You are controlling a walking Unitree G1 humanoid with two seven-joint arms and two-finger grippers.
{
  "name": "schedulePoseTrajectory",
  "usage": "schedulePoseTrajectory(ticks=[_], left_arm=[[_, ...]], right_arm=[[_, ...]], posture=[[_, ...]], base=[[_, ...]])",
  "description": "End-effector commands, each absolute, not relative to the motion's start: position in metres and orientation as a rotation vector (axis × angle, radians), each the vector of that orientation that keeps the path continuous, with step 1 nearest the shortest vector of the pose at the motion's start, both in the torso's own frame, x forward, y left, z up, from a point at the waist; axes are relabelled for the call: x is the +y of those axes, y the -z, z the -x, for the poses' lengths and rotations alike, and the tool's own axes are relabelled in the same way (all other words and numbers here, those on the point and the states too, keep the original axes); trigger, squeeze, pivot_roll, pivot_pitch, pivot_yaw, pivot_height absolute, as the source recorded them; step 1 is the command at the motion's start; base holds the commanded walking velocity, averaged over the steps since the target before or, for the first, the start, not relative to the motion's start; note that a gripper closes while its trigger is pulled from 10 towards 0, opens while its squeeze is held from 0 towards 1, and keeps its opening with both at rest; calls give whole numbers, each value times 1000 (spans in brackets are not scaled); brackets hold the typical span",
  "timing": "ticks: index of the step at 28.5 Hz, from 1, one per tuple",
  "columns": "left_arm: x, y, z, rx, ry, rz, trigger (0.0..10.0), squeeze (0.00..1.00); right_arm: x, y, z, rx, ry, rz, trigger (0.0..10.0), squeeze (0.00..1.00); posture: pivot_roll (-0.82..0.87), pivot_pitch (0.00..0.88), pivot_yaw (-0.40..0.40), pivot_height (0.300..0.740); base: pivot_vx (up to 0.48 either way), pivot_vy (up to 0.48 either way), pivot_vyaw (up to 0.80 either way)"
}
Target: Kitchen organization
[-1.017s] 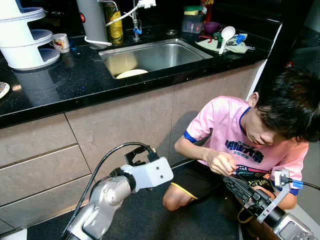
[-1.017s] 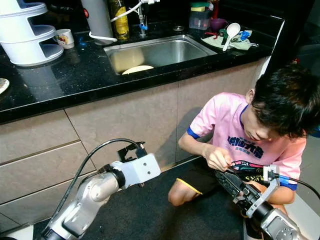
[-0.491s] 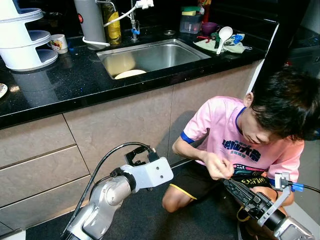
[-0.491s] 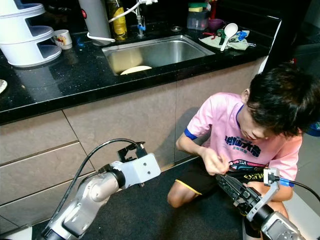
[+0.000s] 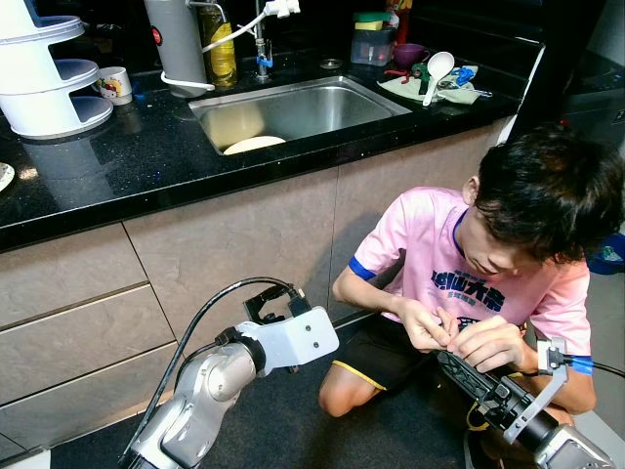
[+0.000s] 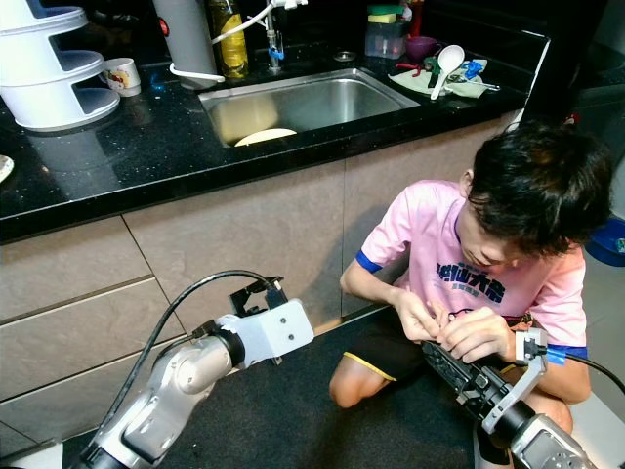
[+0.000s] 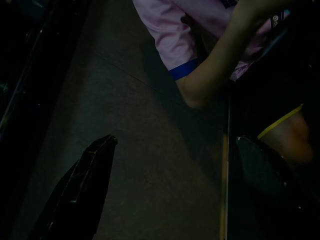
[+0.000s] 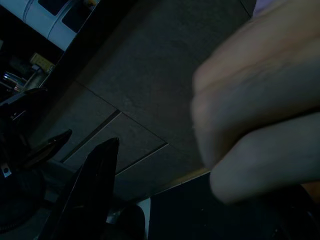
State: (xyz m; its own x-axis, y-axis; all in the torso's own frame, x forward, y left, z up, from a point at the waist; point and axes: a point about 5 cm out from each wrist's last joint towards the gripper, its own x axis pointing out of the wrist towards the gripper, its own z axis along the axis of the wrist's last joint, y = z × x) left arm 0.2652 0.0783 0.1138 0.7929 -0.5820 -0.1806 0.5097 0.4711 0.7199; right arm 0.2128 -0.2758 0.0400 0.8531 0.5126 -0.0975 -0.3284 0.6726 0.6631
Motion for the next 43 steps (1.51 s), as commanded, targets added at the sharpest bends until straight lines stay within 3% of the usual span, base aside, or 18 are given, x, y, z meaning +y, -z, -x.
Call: schedulePoseTrajectory(ticks=[1,43], left_arm=[[79,-113,-266,-82,676,-861,10000,0],[80,-115,-268,-82,675,-860,10000,0]], right_arm=[[-274,-44,-217,275,-489,-682,10000,0],[-275,-49,-223,261,-482,-678,10000,0]], posture=[[-42,0,-5,740],[-58,0,-4,740]], base=[[0,0,0],[0,0,0]])
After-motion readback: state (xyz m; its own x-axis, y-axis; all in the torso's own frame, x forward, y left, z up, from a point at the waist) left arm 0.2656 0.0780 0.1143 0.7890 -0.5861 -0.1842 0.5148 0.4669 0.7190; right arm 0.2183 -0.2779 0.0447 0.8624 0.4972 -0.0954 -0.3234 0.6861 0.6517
